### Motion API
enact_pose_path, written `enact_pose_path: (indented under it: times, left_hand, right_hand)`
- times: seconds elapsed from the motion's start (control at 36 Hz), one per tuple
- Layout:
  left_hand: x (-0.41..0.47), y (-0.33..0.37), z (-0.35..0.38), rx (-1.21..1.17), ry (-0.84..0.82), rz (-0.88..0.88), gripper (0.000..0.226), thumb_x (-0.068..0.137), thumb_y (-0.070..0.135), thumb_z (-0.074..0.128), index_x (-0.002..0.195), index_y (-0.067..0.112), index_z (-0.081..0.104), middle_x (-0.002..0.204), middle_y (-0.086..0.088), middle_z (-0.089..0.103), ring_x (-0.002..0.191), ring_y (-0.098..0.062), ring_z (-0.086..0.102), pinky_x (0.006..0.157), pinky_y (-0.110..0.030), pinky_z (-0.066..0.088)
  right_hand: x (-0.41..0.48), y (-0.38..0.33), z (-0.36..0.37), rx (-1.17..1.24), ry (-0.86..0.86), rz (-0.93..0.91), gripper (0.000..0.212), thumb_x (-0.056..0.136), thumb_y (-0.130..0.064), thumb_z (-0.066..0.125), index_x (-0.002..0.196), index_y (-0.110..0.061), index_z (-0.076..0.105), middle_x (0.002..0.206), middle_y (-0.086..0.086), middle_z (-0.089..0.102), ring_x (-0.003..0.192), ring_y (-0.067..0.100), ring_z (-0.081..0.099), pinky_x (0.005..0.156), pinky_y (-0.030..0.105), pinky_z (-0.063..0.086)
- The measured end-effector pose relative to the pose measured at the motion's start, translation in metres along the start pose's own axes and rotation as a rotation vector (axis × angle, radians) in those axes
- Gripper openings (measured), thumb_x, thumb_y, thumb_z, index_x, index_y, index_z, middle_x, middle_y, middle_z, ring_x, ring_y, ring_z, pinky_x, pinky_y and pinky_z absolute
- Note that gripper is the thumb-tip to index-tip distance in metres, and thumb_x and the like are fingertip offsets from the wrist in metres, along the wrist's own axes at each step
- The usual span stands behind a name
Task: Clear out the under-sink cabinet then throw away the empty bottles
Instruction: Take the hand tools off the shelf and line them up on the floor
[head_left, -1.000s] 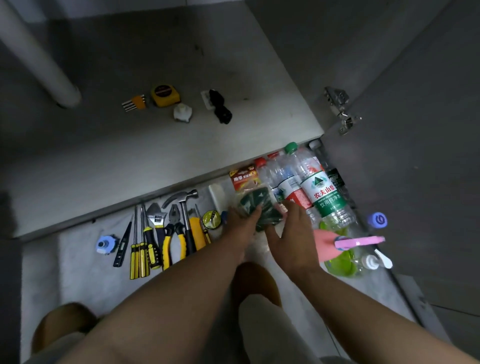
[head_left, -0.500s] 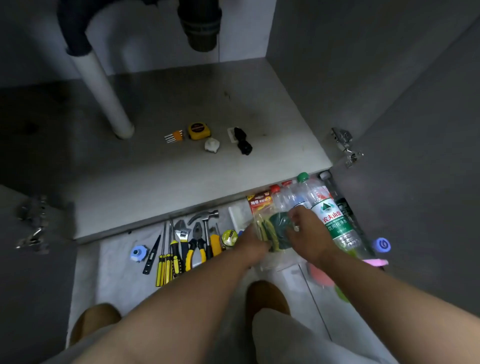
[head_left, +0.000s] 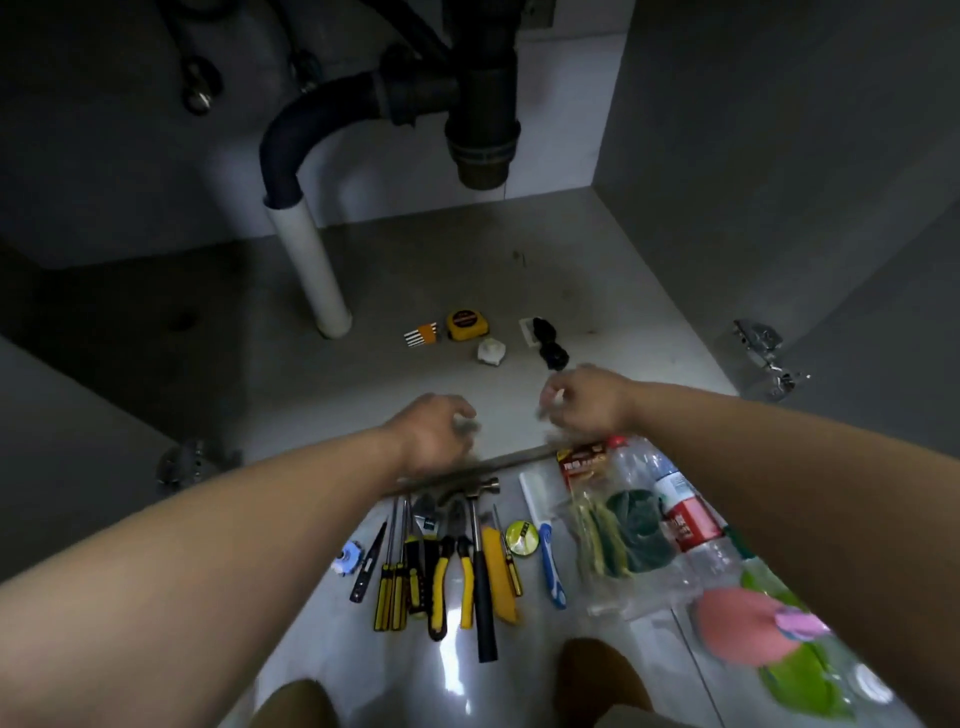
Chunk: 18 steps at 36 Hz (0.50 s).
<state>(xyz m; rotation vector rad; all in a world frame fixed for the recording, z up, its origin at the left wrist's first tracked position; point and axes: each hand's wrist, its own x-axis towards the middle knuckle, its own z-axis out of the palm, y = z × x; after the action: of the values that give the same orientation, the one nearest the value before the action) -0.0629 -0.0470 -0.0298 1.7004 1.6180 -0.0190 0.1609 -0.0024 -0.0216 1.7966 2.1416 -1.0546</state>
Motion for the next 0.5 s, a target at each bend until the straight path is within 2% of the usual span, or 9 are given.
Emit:
enact_pose_path:
  times: [0.08,0.17,0.25,0.31,0.36,0.42,0.5]
  left_hand:
    - [0.029,-0.009,-0.003,0.07,0.027,0.051,0.055,0.098,0.017,0.06,0.15,0.024,0.043,0.155,-0.01,0.04,0.14,-0.028,0.044,0.117,-0.033,0.035]
    - [0.061,-0.012,0.001,0.151,0.064,0.117,0.066,0.097,0.017,0.059,0.157,0.029,0.032,0.163,-0.01,0.027,0.152,-0.028,0.023,0.123,-0.033,0.022]
    - [0.093,-0.006,0.009,0.215,0.105,0.201,0.076,0.095,0.016,0.059,0.16,0.028,0.023,0.167,-0.011,0.015,0.154,-0.03,0.017,0.125,-0.034,0.019]
    - [0.112,-0.001,0.011,0.272,0.094,0.198,0.081,0.093,0.019,0.06,0.161,0.029,0.016,0.169,-0.012,0.003,0.155,-0.032,0.011,0.125,-0.034,0.018]
    - [0.126,0.005,0.013,0.331,0.069,0.188,0.086,0.093,0.023,0.062,0.161,0.031,0.012,0.17,-0.011,-0.005,0.156,-0.031,0.007,0.125,-0.036,0.02]
    - [0.135,0.009,0.013,0.372,0.059,0.201,0.086,0.093,0.024,0.064,0.162,0.029,0.013,0.17,-0.011,-0.002,0.156,-0.031,0.01,0.123,-0.039,0.025]
    - [0.138,0.012,0.009,0.408,0.119,0.232,0.064,0.093,0.017,0.063,0.153,0.017,0.039,0.16,-0.013,0.026,0.145,-0.034,0.033,0.114,-0.039,0.037]
  right_hand:
    - [0.033,0.002,0.007,-0.022,0.066,0.046,0.047,0.094,-0.028,0.058,0.14,-0.027,0.049,0.143,0.013,0.041,0.128,0.034,0.045,0.102,0.032,0.04]
    - [0.059,0.007,0.014,0.026,0.146,0.075,0.062,0.092,-0.028,0.059,0.15,-0.031,0.036,0.151,0.014,0.026,0.131,0.039,0.041,0.112,0.038,0.038]
    - [0.08,0.015,0.017,-0.004,0.226,0.077,0.067,0.093,-0.026,0.06,0.153,-0.031,0.032,0.16,0.017,0.016,0.143,0.041,0.028,0.116,0.043,0.034]
    - [0.092,0.021,0.016,-0.047,0.257,0.058,0.067,0.093,-0.024,0.061,0.154,-0.026,0.032,0.162,0.017,0.016,0.146,0.04,0.025,0.117,0.042,0.033]
    - [0.1,0.024,0.016,-0.086,0.263,0.045,0.063,0.093,-0.022,0.061,0.152,-0.02,0.039,0.158,0.015,0.029,0.141,0.038,0.034,0.114,0.04,0.037]
    - [0.104,0.025,0.019,-0.126,0.271,0.058,0.053,0.092,-0.019,0.061,0.144,-0.014,0.049,0.145,0.016,0.044,0.128,0.037,0.047,0.108,0.04,0.043]
    - [0.101,0.025,0.027,-0.186,0.325,0.09,0.045,0.094,-0.016,0.058,0.137,-0.009,0.053,0.134,0.014,0.048,0.118,0.034,0.051,0.101,0.04,0.048]
